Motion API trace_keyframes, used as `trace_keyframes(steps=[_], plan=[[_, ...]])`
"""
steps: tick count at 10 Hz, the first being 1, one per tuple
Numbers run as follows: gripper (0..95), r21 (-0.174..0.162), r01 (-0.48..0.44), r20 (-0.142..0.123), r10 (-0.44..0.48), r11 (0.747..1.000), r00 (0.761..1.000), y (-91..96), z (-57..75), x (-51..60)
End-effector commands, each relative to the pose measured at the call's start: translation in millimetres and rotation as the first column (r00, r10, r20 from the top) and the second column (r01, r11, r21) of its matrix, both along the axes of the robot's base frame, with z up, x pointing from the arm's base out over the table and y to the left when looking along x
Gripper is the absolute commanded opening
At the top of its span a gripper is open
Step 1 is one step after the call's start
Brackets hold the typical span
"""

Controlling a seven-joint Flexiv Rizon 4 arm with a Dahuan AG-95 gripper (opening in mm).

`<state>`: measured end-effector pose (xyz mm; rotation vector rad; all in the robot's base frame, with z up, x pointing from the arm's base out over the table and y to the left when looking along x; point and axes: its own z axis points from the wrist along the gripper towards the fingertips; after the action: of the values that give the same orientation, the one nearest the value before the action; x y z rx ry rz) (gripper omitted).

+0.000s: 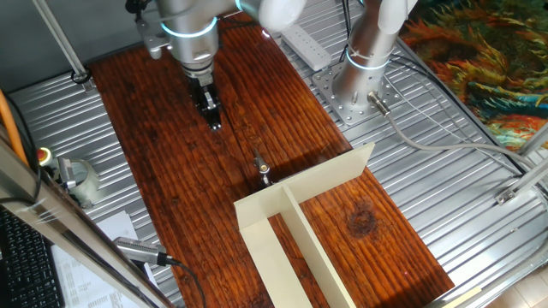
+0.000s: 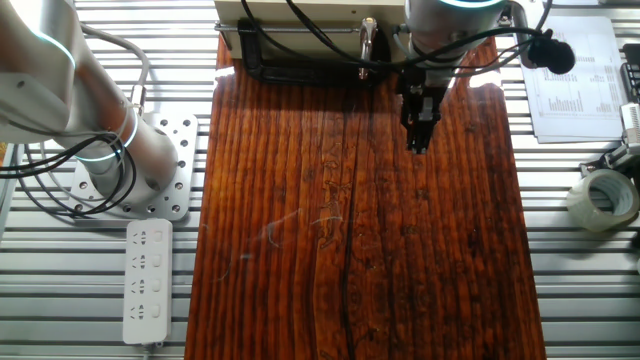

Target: Turn on the water tap

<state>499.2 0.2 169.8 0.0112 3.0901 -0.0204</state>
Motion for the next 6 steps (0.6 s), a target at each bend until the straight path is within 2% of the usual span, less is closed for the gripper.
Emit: trace_keyframes(steps=[1, 6], plan=[[0.0, -0.004, -0.002, -0.012, 0.002, 1.000, 1.000, -0.1, 0.4, 0.9], [0.0, -0.003, 0.003, -0.026, -0.003, 1.000, 1.000, 1.2, 2.4, 3.3]])
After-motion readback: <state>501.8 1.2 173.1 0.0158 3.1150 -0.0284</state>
